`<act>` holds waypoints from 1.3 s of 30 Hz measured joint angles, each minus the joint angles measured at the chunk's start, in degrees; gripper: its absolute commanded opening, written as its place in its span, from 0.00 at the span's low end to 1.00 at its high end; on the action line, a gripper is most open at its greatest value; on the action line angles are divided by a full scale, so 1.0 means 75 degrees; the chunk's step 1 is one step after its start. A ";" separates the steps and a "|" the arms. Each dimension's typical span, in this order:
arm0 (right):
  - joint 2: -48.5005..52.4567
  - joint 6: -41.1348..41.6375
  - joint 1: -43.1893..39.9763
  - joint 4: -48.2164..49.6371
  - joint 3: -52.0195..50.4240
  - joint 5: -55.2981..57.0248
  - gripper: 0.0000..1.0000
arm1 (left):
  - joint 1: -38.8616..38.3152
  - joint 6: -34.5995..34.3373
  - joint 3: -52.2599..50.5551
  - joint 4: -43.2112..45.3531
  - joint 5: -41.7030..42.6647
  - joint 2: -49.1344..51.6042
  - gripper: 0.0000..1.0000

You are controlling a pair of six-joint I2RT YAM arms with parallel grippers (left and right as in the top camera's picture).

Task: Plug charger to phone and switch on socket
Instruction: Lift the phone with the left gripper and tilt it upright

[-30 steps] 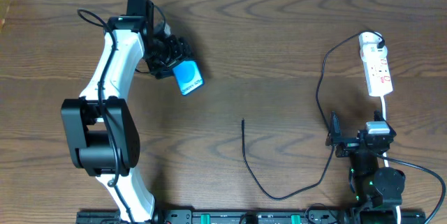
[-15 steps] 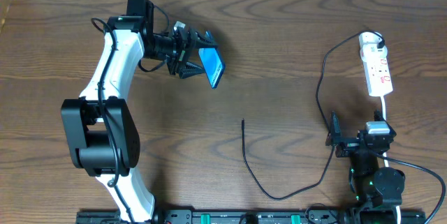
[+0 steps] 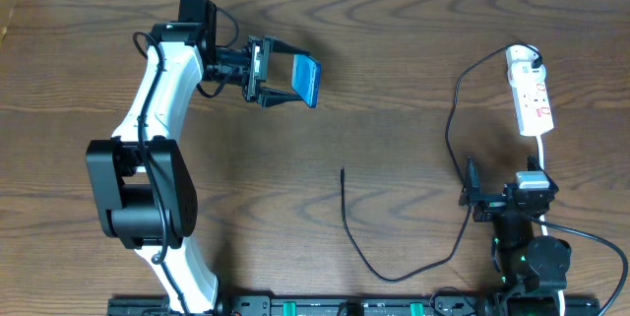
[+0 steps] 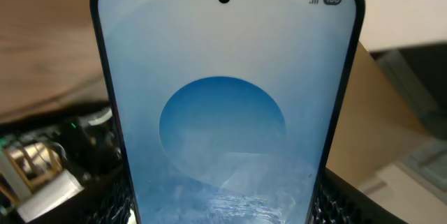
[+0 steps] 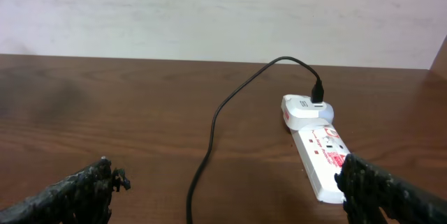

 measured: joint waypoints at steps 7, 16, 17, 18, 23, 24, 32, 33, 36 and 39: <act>0.0000 0.0000 0.0000 0.0000 0.0000 0.0000 0.99 | 0.0009 -0.0172 0.0000 -0.0003 0.0667 0.0000 0.07; 0.0000 0.0000 0.0000 0.0000 0.0000 0.0000 0.99 | 0.0114 -0.0405 0.0000 -0.0003 0.0746 0.0000 0.07; 0.0000 0.0000 0.0000 0.0000 0.0000 0.0000 0.99 | 0.0114 -0.0469 0.0000 -0.0003 0.0746 0.0000 0.07; 0.0000 0.0000 0.0000 -0.0003 0.0000 0.0000 0.99 | 0.0114 -0.0577 0.0000 0.0000 0.0752 0.0000 0.07; 0.0000 0.0000 0.0000 0.0000 0.0000 0.0000 0.99 | 0.0114 -0.0979 0.0000 -0.0003 0.0868 0.0000 0.07; 0.0000 0.0000 0.0000 0.0000 0.0000 0.0000 0.99 | 0.0114 -0.1011 0.0000 0.0000 0.0892 0.0000 0.07; 0.0000 0.0000 0.0000 0.0000 0.0000 0.0000 0.99 | 0.0114 -0.1055 0.0000 0.0000 0.0944 0.0000 0.07; 0.0000 0.0000 0.0000 0.0000 0.0000 0.0000 0.99 | 0.0114 -0.1055 0.0000 0.0000 0.0944 0.0000 0.07; 0.0000 0.0000 0.0000 0.0000 0.0000 0.0000 0.99 | 0.0114 -0.1058 0.0000 0.0000 0.0944 0.0000 0.08; 0.0000 0.0000 0.0000 0.0000 0.0000 0.0000 0.99 | 0.0114 -0.1055 0.0000 0.0000 0.0944 0.0000 0.07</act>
